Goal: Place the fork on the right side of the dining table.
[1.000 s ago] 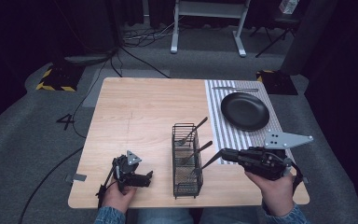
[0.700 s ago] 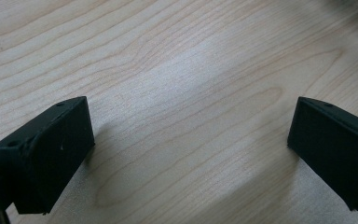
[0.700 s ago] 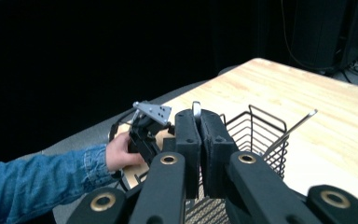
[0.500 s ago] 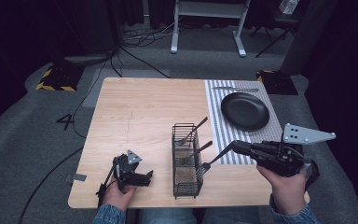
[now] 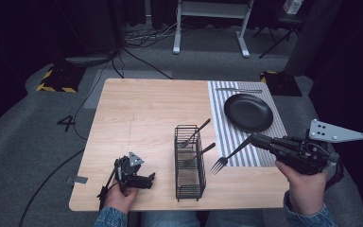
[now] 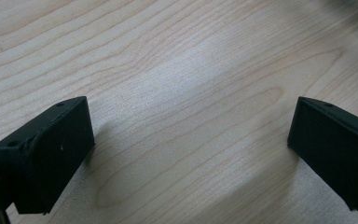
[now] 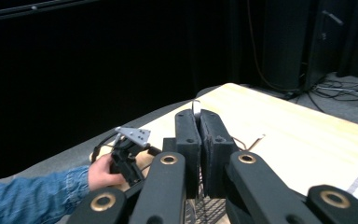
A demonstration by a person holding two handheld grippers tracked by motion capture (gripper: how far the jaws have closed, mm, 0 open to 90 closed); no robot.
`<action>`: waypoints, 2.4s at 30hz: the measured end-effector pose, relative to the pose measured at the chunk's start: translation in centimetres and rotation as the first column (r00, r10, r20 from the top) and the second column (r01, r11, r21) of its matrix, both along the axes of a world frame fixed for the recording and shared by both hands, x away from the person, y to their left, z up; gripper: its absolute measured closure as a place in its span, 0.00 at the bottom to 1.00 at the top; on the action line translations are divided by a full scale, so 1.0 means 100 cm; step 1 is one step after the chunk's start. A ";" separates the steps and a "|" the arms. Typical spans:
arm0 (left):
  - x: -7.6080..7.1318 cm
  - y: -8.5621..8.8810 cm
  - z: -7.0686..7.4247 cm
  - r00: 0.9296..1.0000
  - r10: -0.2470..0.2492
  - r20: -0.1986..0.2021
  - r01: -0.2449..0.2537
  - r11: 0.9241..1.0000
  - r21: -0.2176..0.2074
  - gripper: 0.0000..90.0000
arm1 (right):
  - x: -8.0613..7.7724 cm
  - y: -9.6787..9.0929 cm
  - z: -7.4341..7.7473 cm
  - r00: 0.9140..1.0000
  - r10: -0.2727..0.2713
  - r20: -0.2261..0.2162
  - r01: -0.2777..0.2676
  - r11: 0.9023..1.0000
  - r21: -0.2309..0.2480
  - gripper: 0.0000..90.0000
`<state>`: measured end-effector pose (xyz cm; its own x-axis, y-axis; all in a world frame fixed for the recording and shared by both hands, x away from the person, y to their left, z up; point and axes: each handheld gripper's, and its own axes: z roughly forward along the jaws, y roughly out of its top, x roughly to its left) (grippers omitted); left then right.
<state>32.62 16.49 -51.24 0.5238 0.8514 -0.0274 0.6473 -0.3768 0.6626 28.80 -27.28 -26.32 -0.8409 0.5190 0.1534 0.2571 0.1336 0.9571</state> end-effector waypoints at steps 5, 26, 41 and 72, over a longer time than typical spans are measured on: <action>0.000 0.000 0.000 1.000 0.000 0.000 0.000 1.000 0.000 0.00 | 0.004 -0.007 0.002 0.999 -0.039 0.005 0.039 0.999 -0.004 0.97; 0.000 0.000 0.000 1.000 0.004 0.000 -0.004 1.000 -0.002 0.00 | 0.054 -0.043 -0.020 0.976 -0.207 -0.059 0.208 0.978 0.010 0.97; 0.000 -0.001 0.000 1.000 0.010 0.001 -0.010 1.000 -0.003 0.01 | 0.099 -0.048 -0.049 0.946 -0.305 -0.106 0.303 0.952 -0.034 0.97; -0.002 -0.001 0.000 1.000 0.014 0.000 -0.014 1.000 0.002 0.01 | 0.155 -0.042 -0.109 0.877 -0.455 -0.156 0.443 0.890 -0.106 0.97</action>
